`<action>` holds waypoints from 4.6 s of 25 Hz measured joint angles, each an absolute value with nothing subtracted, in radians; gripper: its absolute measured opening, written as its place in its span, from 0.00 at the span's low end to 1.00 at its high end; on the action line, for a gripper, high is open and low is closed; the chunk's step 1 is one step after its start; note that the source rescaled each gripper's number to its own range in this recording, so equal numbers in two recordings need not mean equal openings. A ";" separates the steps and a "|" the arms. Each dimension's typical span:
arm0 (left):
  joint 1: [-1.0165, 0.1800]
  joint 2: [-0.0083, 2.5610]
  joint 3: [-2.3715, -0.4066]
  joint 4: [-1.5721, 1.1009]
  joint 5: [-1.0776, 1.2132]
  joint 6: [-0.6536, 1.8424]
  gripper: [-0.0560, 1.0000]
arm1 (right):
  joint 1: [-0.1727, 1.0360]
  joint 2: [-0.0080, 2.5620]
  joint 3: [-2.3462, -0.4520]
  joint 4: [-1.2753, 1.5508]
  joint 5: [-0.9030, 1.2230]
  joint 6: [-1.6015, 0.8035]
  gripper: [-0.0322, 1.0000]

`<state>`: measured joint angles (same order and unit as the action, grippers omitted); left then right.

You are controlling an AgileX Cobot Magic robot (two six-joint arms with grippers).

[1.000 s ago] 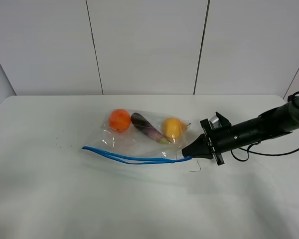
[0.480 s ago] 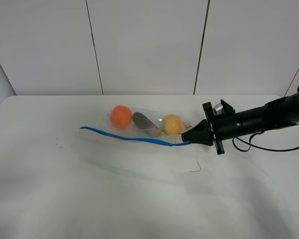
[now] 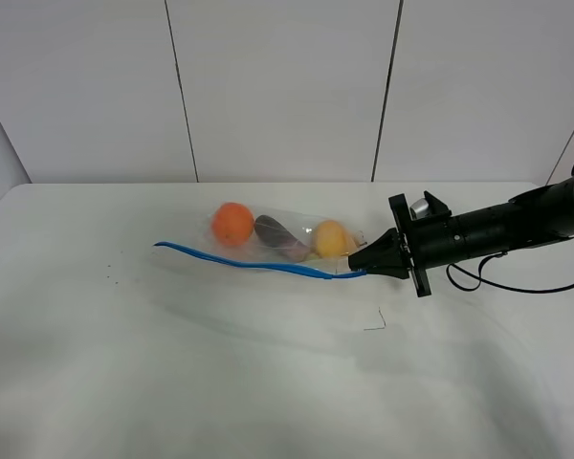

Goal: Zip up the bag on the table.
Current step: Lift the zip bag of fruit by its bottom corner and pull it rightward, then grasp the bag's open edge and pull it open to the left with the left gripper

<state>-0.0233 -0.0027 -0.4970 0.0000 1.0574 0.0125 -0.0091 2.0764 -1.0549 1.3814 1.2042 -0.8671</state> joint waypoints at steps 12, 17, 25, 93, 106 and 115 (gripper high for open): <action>-0.023 0.260 -0.683 -0.037 0.975 0.012 1.00 | -0.009 2.076 -1.055 1.381 1.204 -0.874 0.03; -0.023 0.544 -0.854 -0.119 0.926 0.012 1.00 | -0.009 2.076 -1.055 1.381 1.204 -0.874 0.03; -0.027 0.895 -0.891 -0.228 0.701 0.055 1.00 | -0.009 2.076 -1.055 1.381 1.204 -0.877 0.03; -0.756 1.839 -1.066 -1.284 -0.098 -0.458 0.60 | 0.047 2.076 -1.055 1.574 1.205 -0.858 0.03; -0.756 1.839 -1.066 -1.283 -0.128 -0.458 0.17 | 0.047 2.076 -1.055 1.575 1.205 -0.858 0.03; -0.756 1.839 -1.066 -1.280 -0.149 -0.458 0.05 | 0.047 2.076 -1.055 1.582 1.205 -0.858 0.03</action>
<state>-0.7560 1.8394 -1.0663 -1.2804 -0.1492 -0.4581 0.0471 2.0764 -1.0549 1.5820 1.2046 -0.8577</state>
